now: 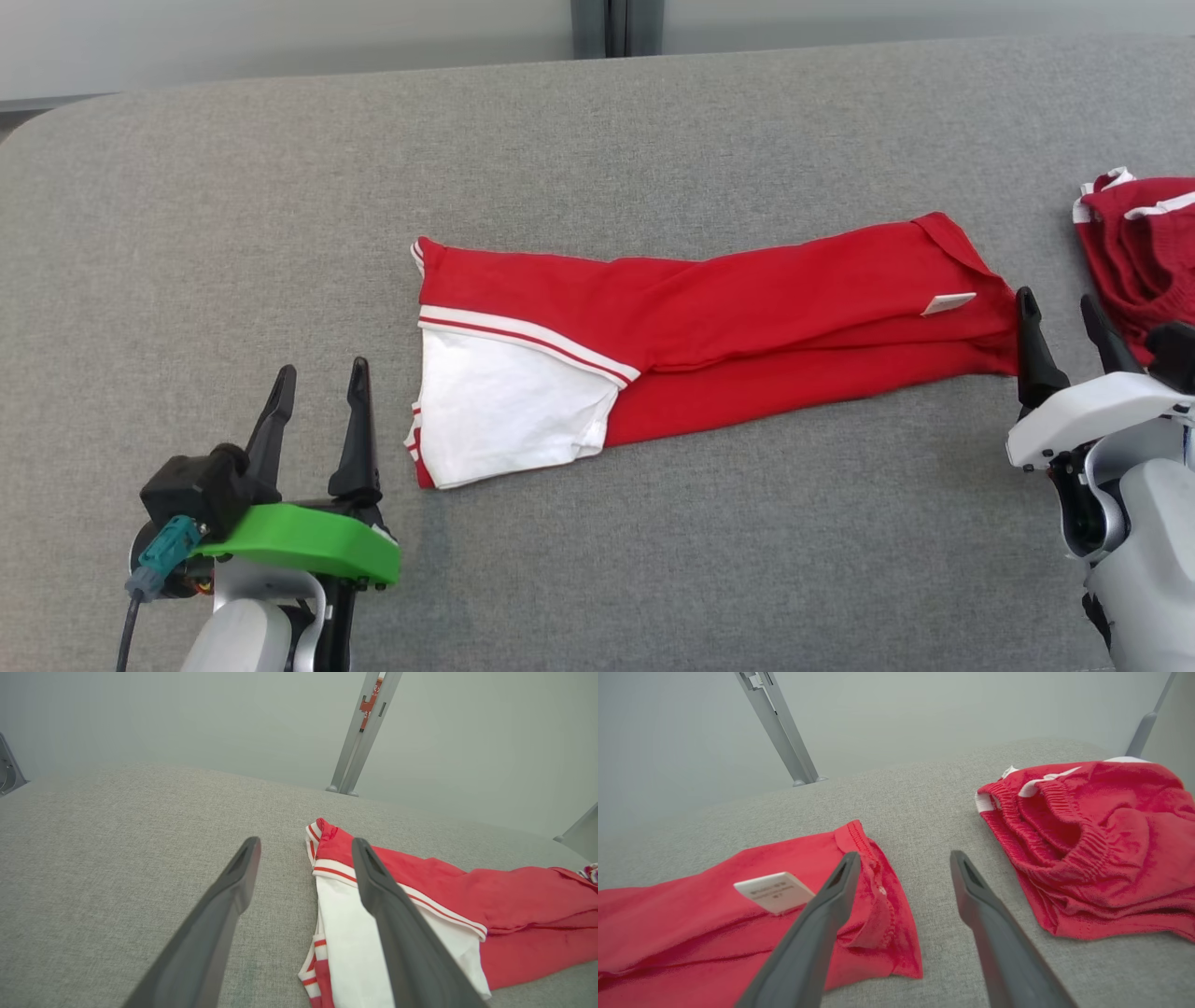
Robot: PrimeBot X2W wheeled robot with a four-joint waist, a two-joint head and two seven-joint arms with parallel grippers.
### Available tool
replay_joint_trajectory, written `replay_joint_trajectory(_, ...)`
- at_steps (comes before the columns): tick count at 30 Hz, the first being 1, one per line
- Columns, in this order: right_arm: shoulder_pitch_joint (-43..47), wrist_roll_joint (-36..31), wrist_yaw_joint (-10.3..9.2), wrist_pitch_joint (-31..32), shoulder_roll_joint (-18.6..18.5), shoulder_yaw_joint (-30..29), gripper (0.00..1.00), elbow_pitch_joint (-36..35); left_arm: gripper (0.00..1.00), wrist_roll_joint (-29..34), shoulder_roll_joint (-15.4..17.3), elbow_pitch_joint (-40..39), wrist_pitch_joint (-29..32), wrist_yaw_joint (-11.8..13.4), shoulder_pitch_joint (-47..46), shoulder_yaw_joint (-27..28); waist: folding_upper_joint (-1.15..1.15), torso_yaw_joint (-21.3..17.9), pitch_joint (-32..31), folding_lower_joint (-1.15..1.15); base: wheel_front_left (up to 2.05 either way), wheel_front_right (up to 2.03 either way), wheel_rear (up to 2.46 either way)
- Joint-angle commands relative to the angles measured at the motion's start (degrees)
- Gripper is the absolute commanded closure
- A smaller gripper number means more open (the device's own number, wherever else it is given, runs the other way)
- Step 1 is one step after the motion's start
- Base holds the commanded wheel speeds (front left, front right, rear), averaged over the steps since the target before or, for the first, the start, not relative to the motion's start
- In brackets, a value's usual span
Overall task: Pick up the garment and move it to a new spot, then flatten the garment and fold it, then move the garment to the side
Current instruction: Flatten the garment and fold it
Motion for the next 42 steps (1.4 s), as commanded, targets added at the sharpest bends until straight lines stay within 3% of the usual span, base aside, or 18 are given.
replay_joint_trajectory(1,0.97,-0.11,-0.06,0.96,-0.77,0.28,0.00,-0.89,0.00,0.68,0.42,-0.39,-0.48,0.46,0.96,-0.09,0.00,0.50,-1.00,0.00,0.00,0.00,0.00)
replay_joint_trajectory(8,-0.36,-1.74,-0.06,8.03,-2.03,1.70,0.00,-2.06,0.00,1.84,-0.03,-0.65,-0.86,1.07,1.08,-1.36,0.00,1.81,-1.60,0.00,0.00,0.00,0.00)
replay_joint_trajectory(15,-2.77,-3.23,-0.06,12.32,-2.84,1.71,0.00,2.98,0.00,2.42,0.06,-0.35,-1.13,1.26,0.11,-2.07,0.00,4.14,-0.58,0.00,0.00,0.00,0.00)
replay_joint_trajectory(26,-5.24,-0.96,-0.02,15.62,-0.57,3.36,0.00,11.49,0.00,2.66,0.51,0.55,-1.45,2.05,0.51,-2.33,0.00,6.19,-1.14,0.00,0.00,0.00,0.00)
replay_joint_trajectory(27,-5.72,-0.77,-0.02,15.75,-0.15,3.70,0.05,12.08,0.00,2.63,0.57,0.56,-1.48,2.07,0.53,-2.27,0.00,6.17,-1.12,0.00,0.00,0.00,0.00)
replay_joint_trajectory(28,-6.10,-0.48,-0.02,15.83,0.15,4.04,0.31,12.42,0.00,2.60,0.62,0.53,-1.51,2.12,0.55,-2.26,0.00,6.12,-1.10,0.00,0.00,0.00,0.00)
replay_joint_trajectory(29,-6.44,-0.27,-0.02,15.89,0.32,4.32,0.64,12.84,0.00,2.58,0.64,0.46,-1.48,2.21,0.54,-2.24,0.00,6.07,-1.07,0.00,0.00,0.00,0.00)
replay_joint_trajectory(30,-6.75,-0.05,-0.02,15.89,0.40,4.60,0.79,13.16,0.00,2.57,0.66,0.41,-1.47,2.25,0.52,-2.26,0.00,6.02,-1.06,0.00,0.00,0.00,0.00)
replay_joint_trajectory(31,-7.03,0.12,-0.02,15.78,0.44,4.86,1.00,13.58,0.00,2.58,0.67,0.36,-1.48,2.34,0.47,-2.29,0.00,5.95,-1.08,0.00,0.00,0.00,0.00)
replay_joint_trajectory(42,-7.46,3.20,-0.08,12.00,-4.49,4.50,1.00,12.78,0.00,2.72,1.16,0.25,-1.54,2.86,0.08,-2.43,0.00,3.19,-2.07,0.00,0.00,0.00,0.00)
